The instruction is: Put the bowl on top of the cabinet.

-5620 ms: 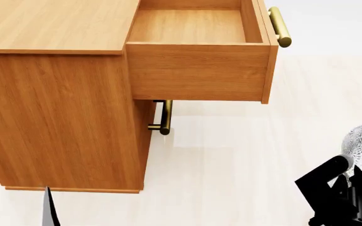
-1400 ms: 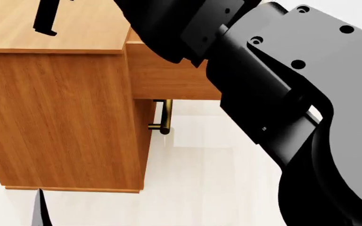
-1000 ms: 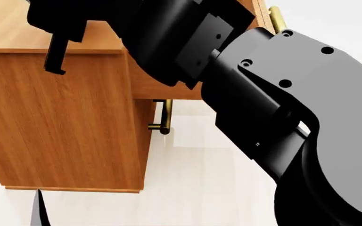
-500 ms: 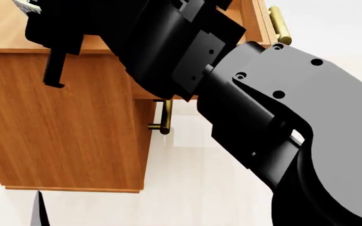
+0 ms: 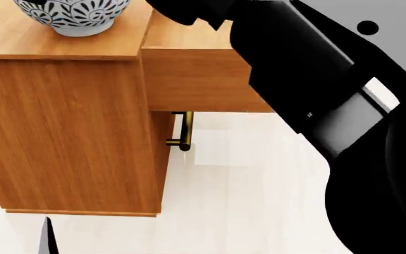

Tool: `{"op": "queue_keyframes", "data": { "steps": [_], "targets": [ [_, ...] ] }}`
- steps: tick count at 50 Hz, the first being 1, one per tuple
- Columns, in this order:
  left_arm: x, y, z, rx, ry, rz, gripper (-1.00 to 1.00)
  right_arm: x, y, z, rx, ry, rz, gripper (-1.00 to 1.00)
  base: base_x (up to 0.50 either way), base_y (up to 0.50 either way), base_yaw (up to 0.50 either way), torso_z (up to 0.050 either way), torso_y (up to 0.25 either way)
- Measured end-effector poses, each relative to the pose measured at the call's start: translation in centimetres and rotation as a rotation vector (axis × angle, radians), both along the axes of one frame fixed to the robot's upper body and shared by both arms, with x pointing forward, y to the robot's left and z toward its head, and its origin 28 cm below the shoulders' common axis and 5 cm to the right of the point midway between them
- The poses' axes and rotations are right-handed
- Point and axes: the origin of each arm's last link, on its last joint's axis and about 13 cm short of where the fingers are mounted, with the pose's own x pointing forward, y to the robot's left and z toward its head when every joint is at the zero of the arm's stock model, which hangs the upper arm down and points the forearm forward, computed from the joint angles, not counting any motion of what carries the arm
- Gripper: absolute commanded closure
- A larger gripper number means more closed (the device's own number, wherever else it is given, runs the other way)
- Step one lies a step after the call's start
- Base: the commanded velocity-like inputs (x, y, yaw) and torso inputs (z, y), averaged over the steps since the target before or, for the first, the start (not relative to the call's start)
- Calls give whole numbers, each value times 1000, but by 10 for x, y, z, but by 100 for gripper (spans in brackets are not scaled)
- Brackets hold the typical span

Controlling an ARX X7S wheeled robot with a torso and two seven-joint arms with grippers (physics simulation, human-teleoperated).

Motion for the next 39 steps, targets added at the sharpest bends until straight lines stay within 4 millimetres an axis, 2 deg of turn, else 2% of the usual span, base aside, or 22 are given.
{"op": "queue_keyframes", "data": {
  "steps": [8, 16, 22, 32, 36, 39],
  "targets": [
    [0, -1, -1, 0, 4, -2, -100, -8, -15, 33, 100, -96, -52, -100, 0, 0, 0, 0, 0],
    [1, -1, -1, -2, 8, 1, -100, -5, -51, 55, 262, -239, -245, -100, 0, 0, 0, 0, 0],
    [3, 0, -3, -6, 18, 8, -100, -8, -88, 70, 400, -354, -397, -100, 0, 0, 0, 0, 0],
    [5, 0, -6, -20, 45, 18, -100, -31, -153, 99, 654, -536, -573, -100, 0, 0, 0, 0, 0],
    [6, 0, -8, -28, 60, 22, -100, -34, -181, 97, 749, -591, -656, -100, 0, 0, 0, 0, 0],
    [7, 0, -10, -32, 70, 25, -100, -31, -203, 86, 809, -608, -726, -100, 0, 0, 0, 0, 0]
  ]
}}
